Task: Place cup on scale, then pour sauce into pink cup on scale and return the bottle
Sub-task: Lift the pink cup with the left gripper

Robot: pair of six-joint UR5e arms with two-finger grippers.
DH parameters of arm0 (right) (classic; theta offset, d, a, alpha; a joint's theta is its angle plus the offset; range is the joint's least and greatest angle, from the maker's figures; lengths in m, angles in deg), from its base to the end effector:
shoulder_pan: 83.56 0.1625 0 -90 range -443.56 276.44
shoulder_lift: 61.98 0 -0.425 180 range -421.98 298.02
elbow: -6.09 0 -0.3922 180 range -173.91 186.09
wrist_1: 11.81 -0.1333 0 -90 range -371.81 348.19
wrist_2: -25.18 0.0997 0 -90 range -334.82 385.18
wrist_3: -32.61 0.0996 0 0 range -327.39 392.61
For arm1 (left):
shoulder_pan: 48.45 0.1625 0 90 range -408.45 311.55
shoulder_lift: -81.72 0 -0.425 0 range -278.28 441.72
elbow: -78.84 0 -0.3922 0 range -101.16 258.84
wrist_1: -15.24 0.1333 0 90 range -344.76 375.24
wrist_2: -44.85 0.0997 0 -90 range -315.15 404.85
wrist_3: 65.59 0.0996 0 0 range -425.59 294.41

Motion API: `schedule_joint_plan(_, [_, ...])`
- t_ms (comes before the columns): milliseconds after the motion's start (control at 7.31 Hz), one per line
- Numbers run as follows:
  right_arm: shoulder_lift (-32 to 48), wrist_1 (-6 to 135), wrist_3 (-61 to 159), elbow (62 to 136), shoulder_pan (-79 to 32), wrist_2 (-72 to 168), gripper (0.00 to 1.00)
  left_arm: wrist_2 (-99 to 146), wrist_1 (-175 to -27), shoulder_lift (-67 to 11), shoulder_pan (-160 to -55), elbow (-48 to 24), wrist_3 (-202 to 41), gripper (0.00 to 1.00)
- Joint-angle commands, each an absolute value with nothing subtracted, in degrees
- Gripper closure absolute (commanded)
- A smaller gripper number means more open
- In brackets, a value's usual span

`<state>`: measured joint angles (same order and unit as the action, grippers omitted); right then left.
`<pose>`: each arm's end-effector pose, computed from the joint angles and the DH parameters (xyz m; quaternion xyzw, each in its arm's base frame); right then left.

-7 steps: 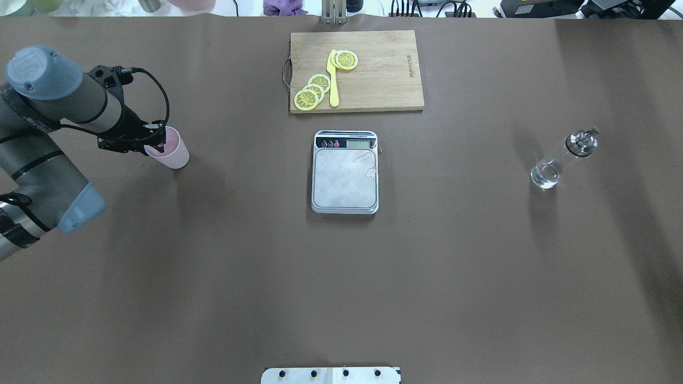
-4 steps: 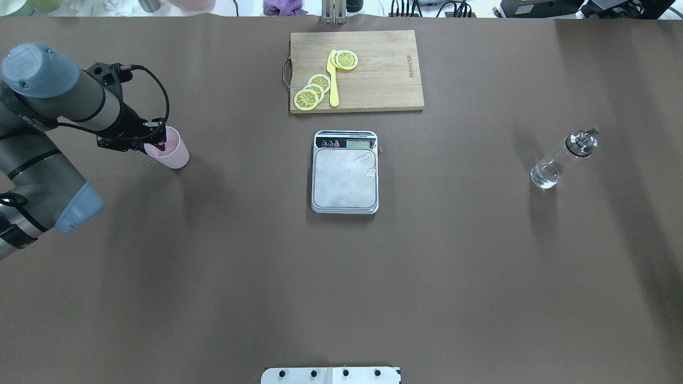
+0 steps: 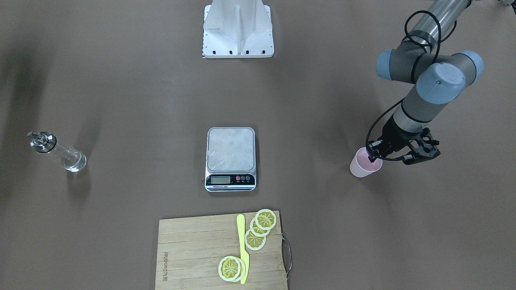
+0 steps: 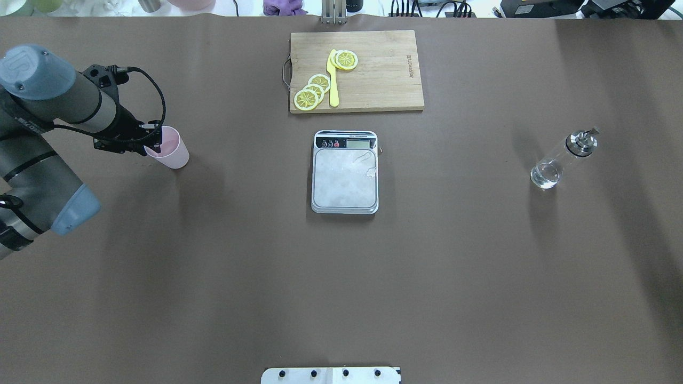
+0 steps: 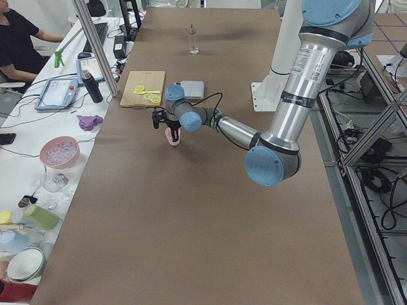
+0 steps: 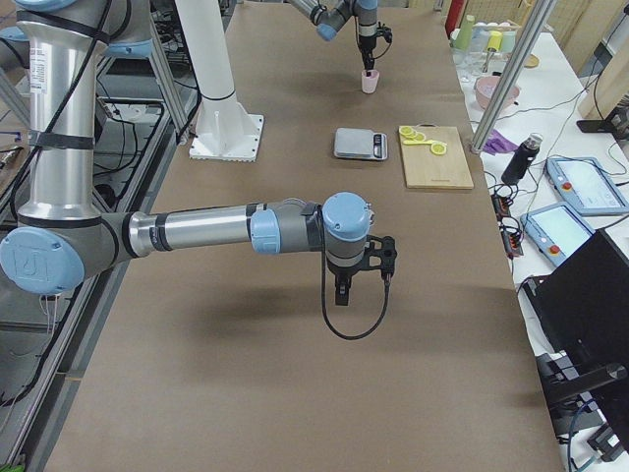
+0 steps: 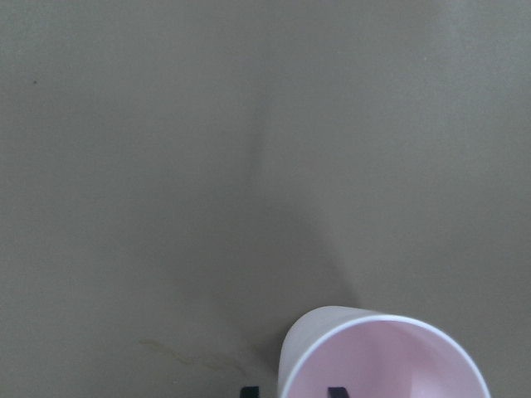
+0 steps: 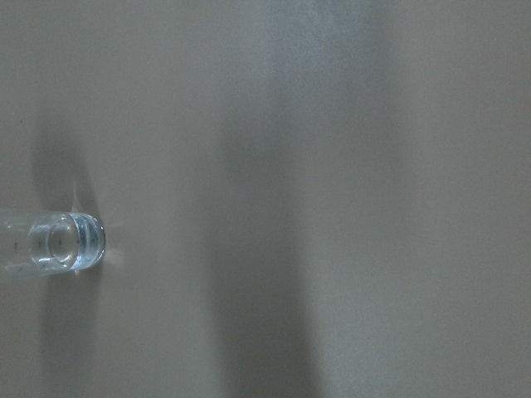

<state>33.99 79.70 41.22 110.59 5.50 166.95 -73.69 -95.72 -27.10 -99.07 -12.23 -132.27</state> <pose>0.0477 -0.4510 0.5760 0.0186 -0.4388 0.0334 0.8978 0.3389 -0.5480 0.4323 0.0188 0.4091 -0.1307 0.9029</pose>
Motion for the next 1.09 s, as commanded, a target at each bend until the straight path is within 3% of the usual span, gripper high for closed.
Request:
schedule_joint_plan(0, [34.0, 79.7, 41.1, 110.6, 5.5, 166.9, 0.0, -73.7, -95.7, -27.1, -99.1, -12.3, -132.3, 0.82])
schedule_joint_plan(137, [34.0, 79.7, 41.1, 110.6, 5.5, 166.9, 0.0, -73.4, -95.7, -27.2, -99.0, -12.7, -133.0, 1.0])
schedule_joint_plan(411, [34.1, 79.5, 41.1, 110.6, 5.5, 166.9, 0.0, -76.2, -93.6, -27.1, -101.1, -16.5, -132.8, 1.0])
schedule_joint_plan(684, [34.1, 79.5, 41.1, 110.7, 5.5, 166.9, 0.0, -83.5, -81.5, -28.7, -107.8, -22.4, -132.0, 1.0])
schedule_joint_plan(958, [34.1, 79.7, 41.1, 110.7, 5.5, 166.9, 0.0, -83.5, -64.1, -40.2, -107.9, -22.4, -133.4, 1.0])
